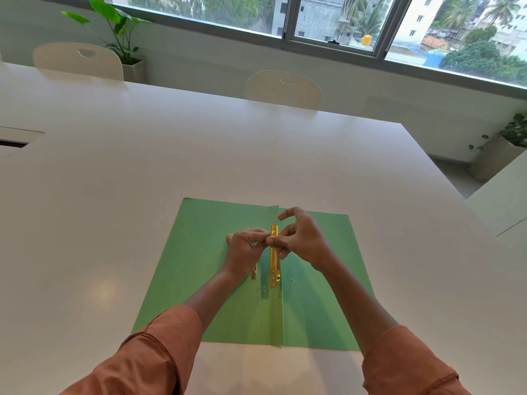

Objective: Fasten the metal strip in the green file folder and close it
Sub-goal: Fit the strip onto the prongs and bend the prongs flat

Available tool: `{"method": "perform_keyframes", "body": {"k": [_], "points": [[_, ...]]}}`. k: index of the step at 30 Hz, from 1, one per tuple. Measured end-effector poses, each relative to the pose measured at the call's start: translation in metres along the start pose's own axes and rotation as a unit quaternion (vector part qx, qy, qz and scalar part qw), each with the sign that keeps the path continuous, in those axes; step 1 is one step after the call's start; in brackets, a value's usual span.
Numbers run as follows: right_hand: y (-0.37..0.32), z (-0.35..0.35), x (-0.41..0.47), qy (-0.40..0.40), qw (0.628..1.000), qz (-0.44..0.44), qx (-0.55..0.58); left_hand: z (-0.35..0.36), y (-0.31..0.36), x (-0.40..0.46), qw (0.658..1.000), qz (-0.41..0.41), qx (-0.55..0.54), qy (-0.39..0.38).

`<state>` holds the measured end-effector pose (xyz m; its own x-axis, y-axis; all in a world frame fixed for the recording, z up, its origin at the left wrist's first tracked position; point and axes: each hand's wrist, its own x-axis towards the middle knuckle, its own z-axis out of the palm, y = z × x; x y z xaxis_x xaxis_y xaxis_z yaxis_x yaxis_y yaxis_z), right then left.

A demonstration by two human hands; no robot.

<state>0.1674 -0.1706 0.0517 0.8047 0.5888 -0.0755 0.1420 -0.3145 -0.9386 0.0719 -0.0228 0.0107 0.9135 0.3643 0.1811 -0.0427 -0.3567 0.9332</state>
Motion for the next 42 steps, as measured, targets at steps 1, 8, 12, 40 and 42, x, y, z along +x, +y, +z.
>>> {"method": "perform_keyframes", "body": {"k": [1, 8, 12, 40, 42], "points": [[-0.001, 0.000, 0.000, 0.001, 1.000, -0.001, 0.000, 0.000, 0.001, 0.000, 1.000, 0.000, 0.003, -0.002], [-0.002, -0.001, -0.001, 0.006, 1.000, 0.006, -0.008, 0.001, -0.001, 0.000, 1.000, 0.001, 0.015, -0.015], [0.003, -0.001, 0.000, 0.009, 1.000, 0.016, -0.013, 0.001, -0.002, 0.000, 1.000, 0.003, 0.020, -0.019], [0.012, 0.000, -0.006, 0.003, 0.976, 0.151, -0.158, -0.012, -0.021, -0.027, 0.946, 0.090, 0.264, -0.164], [0.015, 0.001, -0.008, 0.002, 0.976, 0.159, -0.146, -0.010, -0.021, -0.028, 0.940, 0.101, 0.283, -0.162]]}}
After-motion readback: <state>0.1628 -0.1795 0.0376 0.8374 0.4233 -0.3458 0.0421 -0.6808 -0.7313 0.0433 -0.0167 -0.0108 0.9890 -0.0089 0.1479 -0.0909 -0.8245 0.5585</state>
